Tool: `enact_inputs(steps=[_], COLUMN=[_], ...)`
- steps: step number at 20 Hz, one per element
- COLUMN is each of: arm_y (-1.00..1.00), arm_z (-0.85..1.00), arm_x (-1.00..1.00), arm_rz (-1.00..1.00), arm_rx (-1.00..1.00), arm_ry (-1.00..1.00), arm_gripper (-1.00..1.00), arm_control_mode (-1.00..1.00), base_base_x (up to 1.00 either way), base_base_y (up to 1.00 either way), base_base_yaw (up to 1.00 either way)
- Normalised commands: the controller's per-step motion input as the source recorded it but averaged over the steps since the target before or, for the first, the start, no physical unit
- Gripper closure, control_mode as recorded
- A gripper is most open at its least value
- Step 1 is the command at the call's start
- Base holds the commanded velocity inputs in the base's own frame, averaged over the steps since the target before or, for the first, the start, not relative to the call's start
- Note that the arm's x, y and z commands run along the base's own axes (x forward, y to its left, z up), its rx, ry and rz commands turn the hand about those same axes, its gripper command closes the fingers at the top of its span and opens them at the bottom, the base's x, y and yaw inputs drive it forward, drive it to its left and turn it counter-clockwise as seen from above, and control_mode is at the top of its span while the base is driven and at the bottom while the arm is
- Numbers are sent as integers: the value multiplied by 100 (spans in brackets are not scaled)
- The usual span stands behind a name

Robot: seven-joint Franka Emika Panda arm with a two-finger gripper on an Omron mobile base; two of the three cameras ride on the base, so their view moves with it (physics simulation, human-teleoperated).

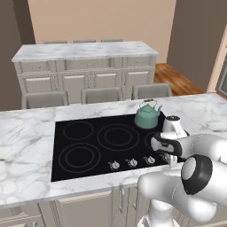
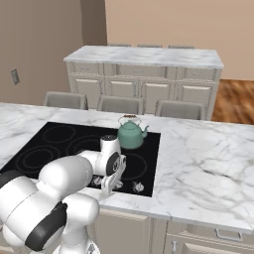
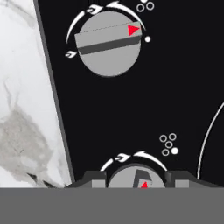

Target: The kettle is done boiling. Turn off the stove, then wait for 300 timesteps before moving the kettle to the dining table.

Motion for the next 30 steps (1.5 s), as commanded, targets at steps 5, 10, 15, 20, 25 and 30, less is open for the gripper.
enact_inputs(steps=[5, 10, 15, 20, 25, 30], arm_y=[1, 0, 0, 0, 0, 0], arm_z=[-4, -4, -5, -6, -8, -7], arm_x=[-16, -22, -23, -26, -31, -25], arm_rz=[-30, -31, -32, -32, -32, -32], arm_rx=[0, 0, 0, 0, 0, 0], arm_ry=[-8, -9, -6, -4, -4, -4], arm_gripper=[100, 100, 100, 100, 100, 100], arm_control_mode=[-100, -100, -100, -100, -100, -100], base_base_x=[0, 0, 0, 0, 0, 0], base_base_y=[0, 0, 0, 0, 0, 0], base_base_yaw=[0, 0, 0, 0, 0, 0])
